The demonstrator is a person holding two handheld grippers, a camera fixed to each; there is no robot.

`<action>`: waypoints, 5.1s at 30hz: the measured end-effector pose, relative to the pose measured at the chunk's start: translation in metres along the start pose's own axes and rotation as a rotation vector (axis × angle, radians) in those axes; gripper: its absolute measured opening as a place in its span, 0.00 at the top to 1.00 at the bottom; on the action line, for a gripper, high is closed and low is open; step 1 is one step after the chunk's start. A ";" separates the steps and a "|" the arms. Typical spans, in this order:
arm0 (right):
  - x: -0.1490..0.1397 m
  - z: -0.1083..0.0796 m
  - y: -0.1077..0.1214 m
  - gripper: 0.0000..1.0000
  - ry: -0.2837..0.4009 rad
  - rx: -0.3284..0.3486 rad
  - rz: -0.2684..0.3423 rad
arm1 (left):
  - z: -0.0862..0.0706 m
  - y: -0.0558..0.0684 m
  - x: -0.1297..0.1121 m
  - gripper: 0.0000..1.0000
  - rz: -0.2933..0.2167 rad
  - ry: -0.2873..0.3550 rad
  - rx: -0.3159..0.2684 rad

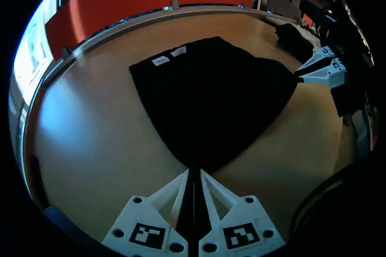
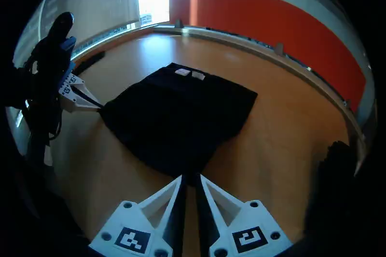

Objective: Fold towel

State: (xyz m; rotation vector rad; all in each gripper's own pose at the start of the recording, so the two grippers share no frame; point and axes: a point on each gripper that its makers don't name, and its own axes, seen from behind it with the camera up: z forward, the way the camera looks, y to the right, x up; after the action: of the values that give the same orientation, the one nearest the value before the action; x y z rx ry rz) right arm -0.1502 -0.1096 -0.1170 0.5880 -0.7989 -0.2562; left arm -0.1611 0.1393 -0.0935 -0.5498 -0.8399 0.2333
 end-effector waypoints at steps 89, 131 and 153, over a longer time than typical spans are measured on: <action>0.069 0.018 0.072 0.88 -0.071 -0.034 0.106 | -0.003 -0.048 0.128 1.00 -0.198 0.084 -0.088; 0.082 0.065 0.123 0.29 -0.042 -0.162 0.182 | 0.049 -0.110 0.129 0.06 -0.344 0.083 0.081; 0.058 0.030 0.090 0.17 -0.036 -0.139 0.147 | 0.009 -0.088 0.087 0.06 -0.378 0.081 0.096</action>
State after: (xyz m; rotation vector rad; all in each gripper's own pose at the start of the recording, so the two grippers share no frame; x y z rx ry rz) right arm -0.1327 -0.0730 -0.0129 0.3927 -0.8481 -0.1860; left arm -0.1127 0.1046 0.0152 -0.2999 -0.8327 -0.0941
